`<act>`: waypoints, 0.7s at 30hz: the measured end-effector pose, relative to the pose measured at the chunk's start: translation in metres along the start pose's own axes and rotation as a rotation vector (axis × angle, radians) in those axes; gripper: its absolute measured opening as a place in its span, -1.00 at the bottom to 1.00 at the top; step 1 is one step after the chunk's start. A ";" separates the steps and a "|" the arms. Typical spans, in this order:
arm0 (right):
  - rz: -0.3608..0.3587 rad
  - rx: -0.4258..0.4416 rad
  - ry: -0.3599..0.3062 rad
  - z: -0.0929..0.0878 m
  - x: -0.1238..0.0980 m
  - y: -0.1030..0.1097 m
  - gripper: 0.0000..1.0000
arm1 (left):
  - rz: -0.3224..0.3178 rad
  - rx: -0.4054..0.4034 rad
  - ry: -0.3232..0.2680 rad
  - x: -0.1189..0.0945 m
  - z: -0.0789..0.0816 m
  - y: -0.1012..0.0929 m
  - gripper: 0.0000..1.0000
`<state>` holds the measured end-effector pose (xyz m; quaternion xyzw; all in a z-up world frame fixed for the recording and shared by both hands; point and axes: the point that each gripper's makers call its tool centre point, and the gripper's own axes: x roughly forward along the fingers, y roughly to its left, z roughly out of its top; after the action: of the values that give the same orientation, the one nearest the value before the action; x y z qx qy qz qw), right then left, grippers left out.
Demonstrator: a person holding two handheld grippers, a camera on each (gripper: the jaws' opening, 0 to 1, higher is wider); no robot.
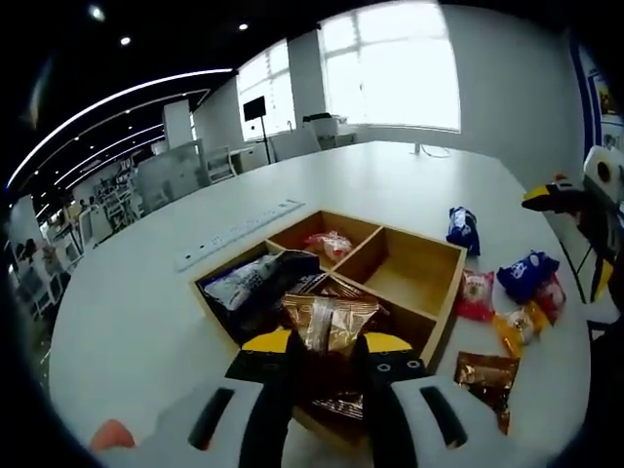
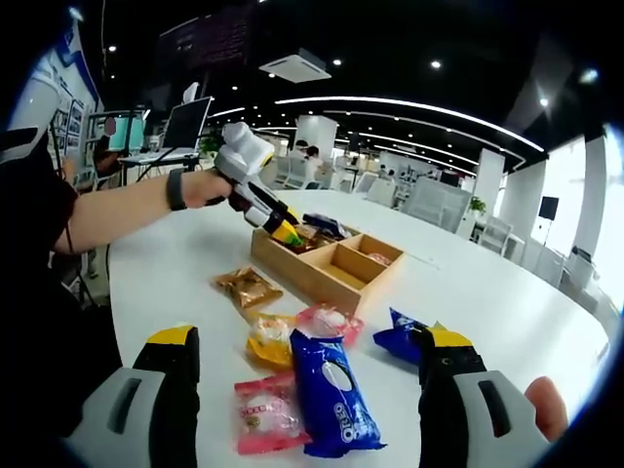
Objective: Pick up the scattered marshmallows, QQ candies, Oreo cookies, and mixed nuts on the table and sort them into separate containers
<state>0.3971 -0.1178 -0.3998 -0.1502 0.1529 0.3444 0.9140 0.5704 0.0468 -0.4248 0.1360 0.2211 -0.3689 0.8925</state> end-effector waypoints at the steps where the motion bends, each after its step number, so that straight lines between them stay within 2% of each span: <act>1: 0.000 0.001 0.001 0.000 0.000 0.000 0.78 | 0.002 -0.001 -0.003 0.000 0.000 0.000 -0.41; 16: -0.001 0.003 0.004 -0.001 0.001 0.000 0.78 | -0.011 -0.051 -0.017 0.000 -0.003 -0.003 -0.33; 21: -0.002 0.003 0.003 -0.001 0.001 0.000 0.78 | -0.014 -0.061 -0.028 0.000 -0.001 -0.004 -0.20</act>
<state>0.3975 -0.1179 -0.4012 -0.1497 0.1547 0.3429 0.9144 0.5674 0.0449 -0.4257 0.1022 0.2204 -0.3700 0.8967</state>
